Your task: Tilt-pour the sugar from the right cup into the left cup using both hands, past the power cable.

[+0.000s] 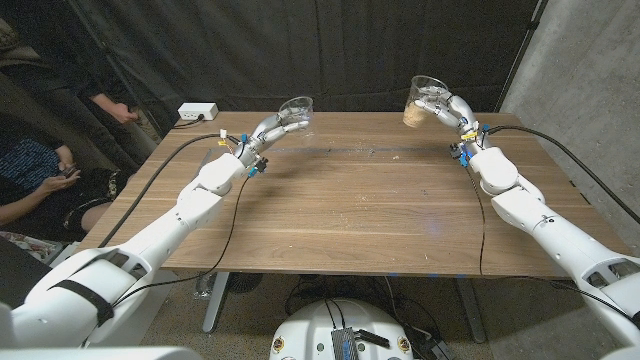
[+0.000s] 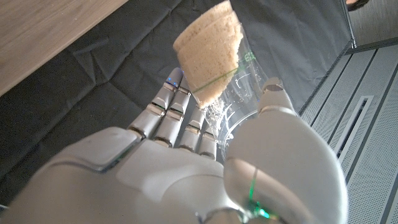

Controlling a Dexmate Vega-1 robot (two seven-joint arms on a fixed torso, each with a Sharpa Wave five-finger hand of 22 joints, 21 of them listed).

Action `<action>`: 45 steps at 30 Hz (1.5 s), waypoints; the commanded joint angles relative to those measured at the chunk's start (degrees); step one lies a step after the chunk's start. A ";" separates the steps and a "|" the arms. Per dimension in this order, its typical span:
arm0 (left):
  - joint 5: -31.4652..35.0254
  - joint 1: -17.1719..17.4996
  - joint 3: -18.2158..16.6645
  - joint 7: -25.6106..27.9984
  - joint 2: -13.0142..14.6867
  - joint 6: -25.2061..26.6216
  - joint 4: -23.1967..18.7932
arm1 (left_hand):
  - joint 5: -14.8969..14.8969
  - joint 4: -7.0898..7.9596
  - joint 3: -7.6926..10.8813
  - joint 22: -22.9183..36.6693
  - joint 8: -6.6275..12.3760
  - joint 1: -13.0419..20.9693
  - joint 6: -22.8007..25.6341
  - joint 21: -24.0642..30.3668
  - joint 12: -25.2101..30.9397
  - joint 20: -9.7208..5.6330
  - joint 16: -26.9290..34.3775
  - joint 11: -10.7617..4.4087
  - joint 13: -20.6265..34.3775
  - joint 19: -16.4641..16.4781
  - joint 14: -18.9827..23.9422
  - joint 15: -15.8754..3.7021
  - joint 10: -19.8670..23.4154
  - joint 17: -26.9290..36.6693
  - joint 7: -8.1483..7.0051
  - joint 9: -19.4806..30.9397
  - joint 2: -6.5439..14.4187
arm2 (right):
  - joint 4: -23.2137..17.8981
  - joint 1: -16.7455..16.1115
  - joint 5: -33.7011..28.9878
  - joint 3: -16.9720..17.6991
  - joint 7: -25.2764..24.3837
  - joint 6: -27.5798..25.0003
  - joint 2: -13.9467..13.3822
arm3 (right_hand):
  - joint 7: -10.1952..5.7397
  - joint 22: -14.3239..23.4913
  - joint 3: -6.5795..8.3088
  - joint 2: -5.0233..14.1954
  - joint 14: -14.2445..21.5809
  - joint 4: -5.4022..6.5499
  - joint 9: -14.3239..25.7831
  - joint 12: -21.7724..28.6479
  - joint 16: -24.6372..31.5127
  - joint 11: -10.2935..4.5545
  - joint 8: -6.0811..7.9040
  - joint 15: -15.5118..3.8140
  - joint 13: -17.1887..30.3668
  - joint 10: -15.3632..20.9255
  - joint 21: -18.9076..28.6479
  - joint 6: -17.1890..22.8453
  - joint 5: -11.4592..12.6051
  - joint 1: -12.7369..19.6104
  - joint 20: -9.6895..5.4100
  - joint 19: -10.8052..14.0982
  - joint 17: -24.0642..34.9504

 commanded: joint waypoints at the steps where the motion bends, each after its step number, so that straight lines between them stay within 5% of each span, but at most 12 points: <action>1: -0.97 0.58 -0.55 0.18 1.34 5.87 -6.81 | -0.35 0.33 0.02 0.14 0.39 -0.01 0.06 0.19 0.35 -0.62 -0.22 0.86 0.24 -0.16 0.19 -6.83 0.03 0.29 0.31 0.11 0.87 | -0.10 -0.42 -0.28 0.41 0.86 0.17 -0.53 | -0.38 0.22 -0.12 0.71 0.82 -0.12 0.17 0.12 -0.21 -0.15 0.49 -10.27 0.13 0.41 0.27 1.01 0.12 0.16 -7.10 0.40 0.21; 11: -1.61 1.55 -0.56 0.43 2.03 9.31 -10.02 | -0.68 0.40 0.02 0.15 0.38 0.18 -0.12 0.12 0.43 -0.42 -0.44 0.87 0.28 -0.32 0.25 -6.69 -0.06 0.40 0.62 0.14 1.19 | -1.81 -1.29 -0.49 1.27 0.50 -0.67 -1.93 | -0.43 0.22 -0.07 0.90 1.02 -0.14 0.14 -0.11 -0.34 -0.12 0.58 -10.23 -0.29 0.83 0.39 1.32 0.12 0.26 -7.02 0.38 0.33; 27: -1.21 0.57 0.58 -1.70 1.28 8.35 -7.99 | -1.22 0.45 -0.15 0.16 0.56 0.38 0.22 0.10 0.55 -0.56 -0.72 0.78 0.18 -0.34 0.43 -6.73 0.06 0.54 0.64 0.14 1.35 | -10.04 -3.49 0.91 3.49 2.09 -7.28 -6.63 | -0.19 0.17 -0.35 0.84 1.45 0.12 0.02 -0.31 -0.67 0.36 0.70 -10.19 -0.44 1.26 0.63 1.93 -0.04 -0.37 -6.72 0.43 0.41; 45: -1.54 0.09 1.30 -4.31 1.44 8.17 -6.84 | -1.72 0.60 -0.33 0.17 0.58 0.45 0.20 0.06 0.73 -0.67 -0.97 0.82 0.11 -0.41 0.63 -6.81 0.24 0.71 0.56 0.11 1.60 | -16.88 -1.85 3.01 4.96 5.73 -14.26 -9.89 | 0.12 0.07 -0.41 1.03 3.40 0.12 0.00 0.04 -0.20 0.66 0.98 -10.22 -0.47 3.14 1.14 2.87 -0.14 -0.54 -6.21 1.06 0.82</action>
